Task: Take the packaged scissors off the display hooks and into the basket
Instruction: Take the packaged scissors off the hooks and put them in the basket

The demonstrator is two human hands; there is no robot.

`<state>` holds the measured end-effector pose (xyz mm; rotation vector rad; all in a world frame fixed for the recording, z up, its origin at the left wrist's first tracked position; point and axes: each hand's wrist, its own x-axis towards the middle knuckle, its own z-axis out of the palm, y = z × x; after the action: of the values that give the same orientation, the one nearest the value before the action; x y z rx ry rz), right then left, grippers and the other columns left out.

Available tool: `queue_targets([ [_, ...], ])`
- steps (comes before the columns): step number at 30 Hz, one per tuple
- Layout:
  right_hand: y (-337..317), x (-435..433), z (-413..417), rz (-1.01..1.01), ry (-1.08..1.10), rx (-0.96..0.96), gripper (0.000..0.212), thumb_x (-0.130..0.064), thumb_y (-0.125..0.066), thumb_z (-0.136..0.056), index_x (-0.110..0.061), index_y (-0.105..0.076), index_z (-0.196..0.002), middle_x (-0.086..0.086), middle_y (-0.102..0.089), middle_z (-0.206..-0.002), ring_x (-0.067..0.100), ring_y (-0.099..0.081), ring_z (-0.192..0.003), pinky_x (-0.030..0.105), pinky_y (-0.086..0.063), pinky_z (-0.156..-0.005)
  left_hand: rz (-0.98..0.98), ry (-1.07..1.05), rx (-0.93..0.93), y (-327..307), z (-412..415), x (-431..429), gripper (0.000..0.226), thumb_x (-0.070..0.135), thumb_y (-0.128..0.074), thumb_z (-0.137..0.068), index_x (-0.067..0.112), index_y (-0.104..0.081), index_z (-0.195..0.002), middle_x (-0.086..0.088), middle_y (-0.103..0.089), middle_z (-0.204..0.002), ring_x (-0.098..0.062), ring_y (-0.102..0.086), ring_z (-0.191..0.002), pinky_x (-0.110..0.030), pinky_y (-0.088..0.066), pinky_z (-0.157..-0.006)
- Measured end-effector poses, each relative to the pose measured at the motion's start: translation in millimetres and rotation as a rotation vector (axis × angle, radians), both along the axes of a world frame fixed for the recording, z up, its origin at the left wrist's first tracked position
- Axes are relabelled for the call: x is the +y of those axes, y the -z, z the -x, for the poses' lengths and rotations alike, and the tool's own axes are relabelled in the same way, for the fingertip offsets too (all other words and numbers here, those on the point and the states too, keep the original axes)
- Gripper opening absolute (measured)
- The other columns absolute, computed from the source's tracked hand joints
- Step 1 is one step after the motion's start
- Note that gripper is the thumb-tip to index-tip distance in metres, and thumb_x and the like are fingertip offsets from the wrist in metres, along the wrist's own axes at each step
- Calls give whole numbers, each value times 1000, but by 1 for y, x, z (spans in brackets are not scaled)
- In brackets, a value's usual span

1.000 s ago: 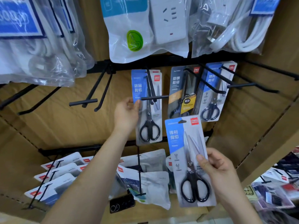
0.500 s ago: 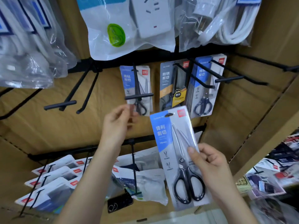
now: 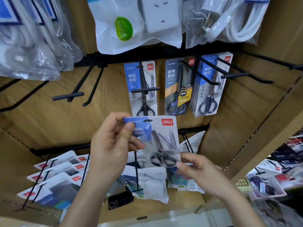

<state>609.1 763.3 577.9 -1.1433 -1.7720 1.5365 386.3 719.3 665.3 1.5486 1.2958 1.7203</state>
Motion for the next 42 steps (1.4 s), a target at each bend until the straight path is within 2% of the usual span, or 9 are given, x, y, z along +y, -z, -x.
queue_targets([
  [7,0,-2,14,114,71,150,35,-43,-58,-83,-18,-77,-97,14,-74,-100,20,-73,-92,30,-59,-84,-87,-70,33,-12,-2,-5,27,27,-56,-95,52,-61,-85,5,-68,-61,-15,-65,-45,-26,-52,-45],
  [10,-2,-5,20,152,146,229,29,-42,-60,-80,-21,-79,-76,9,-75,-81,27,-74,-87,36,-61,-82,-84,-110,49,-16,-2,0,24,27,-57,-95,49,-61,-87,4,-68,-61,-14,-63,-43,-30,-50,-42],
  [15,-6,-5,28,223,210,242,41,-46,-62,-78,-9,-79,-81,17,-76,-89,27,-75,-80,31,-62,-74,-71,-201,30,-21,-4,10,14,21,-60,-94,32,-58,-84,-2,-59,-53,-14,-47,-36,-24,-41,-39],
  [18,-10,-7,30,266,219,245,42,-48,-62,-77,-10,-80,-75,15,-77,-86,27,-75,-77,32,-62,-73,-88,-266,89,-21,-3,16,22,24,-63,-95,38,-59,-79,-6,-46,-52,-36,-40,-44,-34,-35,-37],
  [23,-12,-12,34,295,222,251,55,-50,-62,-77,3,-75,-82,21,-76,-85,28,-74,-71,35,-63,-71,-27,-295,66,-21,-1,20,19,27,-63,-95,36,-61,-78,0,-51,-52,-27,-45,-53,-51,-51,-48],
  [26,-14,-16,38,313,216,250,44,-51,-60,-79,-12,-78,-68,19,-76,-81,28,-74,-71,38,-62,-76,17,-279,108,-24,0,29,11,29,-61,-96,36,-58,-87,-17,-60,-63,-31,-51,-54,-38,-48,-49],
  [29,-14,-16,42,347,245,276,47,-53,-61,-78,-9,-76,-74,18,-74,-77,26,-71,-64,37,-61,-69,112,-218,88,-18,3,33,16,26,-61,-96,36,-51,-104,3,-67,-58,-5,-54,-47,-22,-45,-47],
  [33,-19,-14,48,353,352,439,36,-39,-60,-84,-5,-72,-84,15,-64,-60,18,-60,-46,26,-52,-47,298,-106,86,0,7,28,4,21,-61,-96,23,-58,-99,5,-69,-57,-7,-56,-44,-25,-47,-47],
  [42,-38,-5,63,133,538,597,5,1,-56,-95,-3,-56,-95,17,-58,-70,26,-68,-49,31,-58,-48,363,-144,36,1,23,75,23,28,-63,-96,14,-67,-79,-11,-71,-66,-25,-59,-58,-56,-56,-66],
])
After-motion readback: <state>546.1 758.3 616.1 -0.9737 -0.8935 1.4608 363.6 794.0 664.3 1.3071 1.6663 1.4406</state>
